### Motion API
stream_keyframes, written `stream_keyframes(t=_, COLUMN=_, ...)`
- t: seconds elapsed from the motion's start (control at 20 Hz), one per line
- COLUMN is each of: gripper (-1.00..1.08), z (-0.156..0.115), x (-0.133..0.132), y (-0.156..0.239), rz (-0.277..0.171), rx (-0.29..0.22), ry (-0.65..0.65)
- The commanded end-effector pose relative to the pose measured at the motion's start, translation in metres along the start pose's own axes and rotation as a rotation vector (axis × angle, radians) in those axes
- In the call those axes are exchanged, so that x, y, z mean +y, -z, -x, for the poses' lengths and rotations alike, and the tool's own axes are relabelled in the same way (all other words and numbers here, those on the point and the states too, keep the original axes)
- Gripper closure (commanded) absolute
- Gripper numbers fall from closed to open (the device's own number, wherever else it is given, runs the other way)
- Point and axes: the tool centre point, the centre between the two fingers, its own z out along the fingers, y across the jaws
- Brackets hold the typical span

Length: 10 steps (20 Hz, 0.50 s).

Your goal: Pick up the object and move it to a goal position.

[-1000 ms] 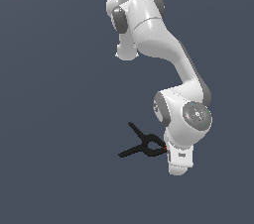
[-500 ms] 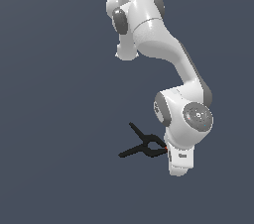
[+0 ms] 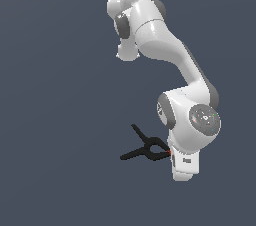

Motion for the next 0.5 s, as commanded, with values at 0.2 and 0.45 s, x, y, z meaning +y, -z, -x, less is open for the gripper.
stream_keyframes(t=0.2, gripper=1.08, z=-0.0031, x=0.0055, y=0.0076, rz=0.003, rx=0.001, ry=0.001)
stream_keyframes(t=0.45, gripper=1.08, z=-0.0035, x=0.0065, y=0.0087, rz=0.003, rx=0.001, ry=0.001)
